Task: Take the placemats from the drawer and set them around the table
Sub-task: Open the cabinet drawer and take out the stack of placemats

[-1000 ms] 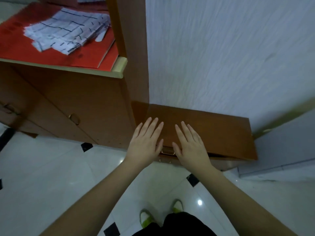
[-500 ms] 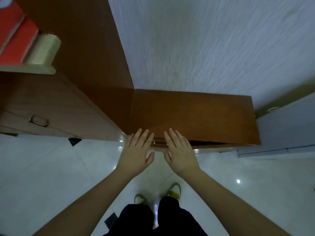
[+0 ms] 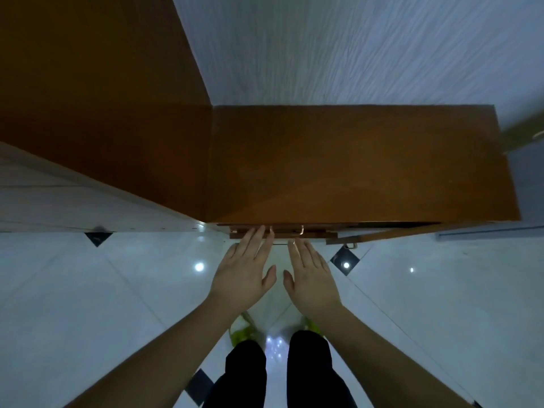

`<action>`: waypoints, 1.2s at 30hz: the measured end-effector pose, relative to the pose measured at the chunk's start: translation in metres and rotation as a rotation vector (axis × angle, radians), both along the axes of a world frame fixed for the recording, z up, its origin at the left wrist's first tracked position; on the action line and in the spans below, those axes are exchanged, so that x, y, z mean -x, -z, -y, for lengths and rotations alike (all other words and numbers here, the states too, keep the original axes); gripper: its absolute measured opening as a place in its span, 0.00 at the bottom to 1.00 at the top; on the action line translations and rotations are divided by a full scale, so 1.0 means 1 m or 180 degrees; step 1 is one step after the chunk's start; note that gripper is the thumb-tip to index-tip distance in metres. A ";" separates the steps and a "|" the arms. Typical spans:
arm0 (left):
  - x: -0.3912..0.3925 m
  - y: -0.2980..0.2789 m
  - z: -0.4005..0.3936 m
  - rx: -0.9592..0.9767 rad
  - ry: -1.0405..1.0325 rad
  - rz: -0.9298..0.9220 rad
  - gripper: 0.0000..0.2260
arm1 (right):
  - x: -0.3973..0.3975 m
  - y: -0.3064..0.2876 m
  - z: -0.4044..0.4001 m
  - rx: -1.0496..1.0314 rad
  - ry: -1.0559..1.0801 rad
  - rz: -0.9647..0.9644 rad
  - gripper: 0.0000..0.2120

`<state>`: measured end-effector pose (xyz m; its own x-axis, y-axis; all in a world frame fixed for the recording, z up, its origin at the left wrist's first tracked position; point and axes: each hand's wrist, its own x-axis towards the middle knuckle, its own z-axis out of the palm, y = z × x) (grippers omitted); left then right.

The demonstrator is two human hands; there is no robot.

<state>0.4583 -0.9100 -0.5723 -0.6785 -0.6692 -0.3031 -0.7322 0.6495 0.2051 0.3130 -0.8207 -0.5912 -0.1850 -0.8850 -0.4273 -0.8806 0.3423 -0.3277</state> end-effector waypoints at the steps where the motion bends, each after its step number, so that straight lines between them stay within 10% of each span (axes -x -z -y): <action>1: -0.001 0.015 0.001 -0.0011 0.0060 0.0002 0.29 | -0.002 0.018 0.001 -0.0059 0.0010 -0.0002 0.30; 14: -0.016 0.131 -0.006 0.0186 0.0036 0.0057 0.30 | 0.016 0.157 0.045 -0.0828 -0.0261 -0.0325 0.33; 36: -0.039 0.135 -0.048 0.0192 0.0179 0.0014 0.28 | -0.015 0.149 -0.033 -0.1405 -0.0305 0.0011 0.36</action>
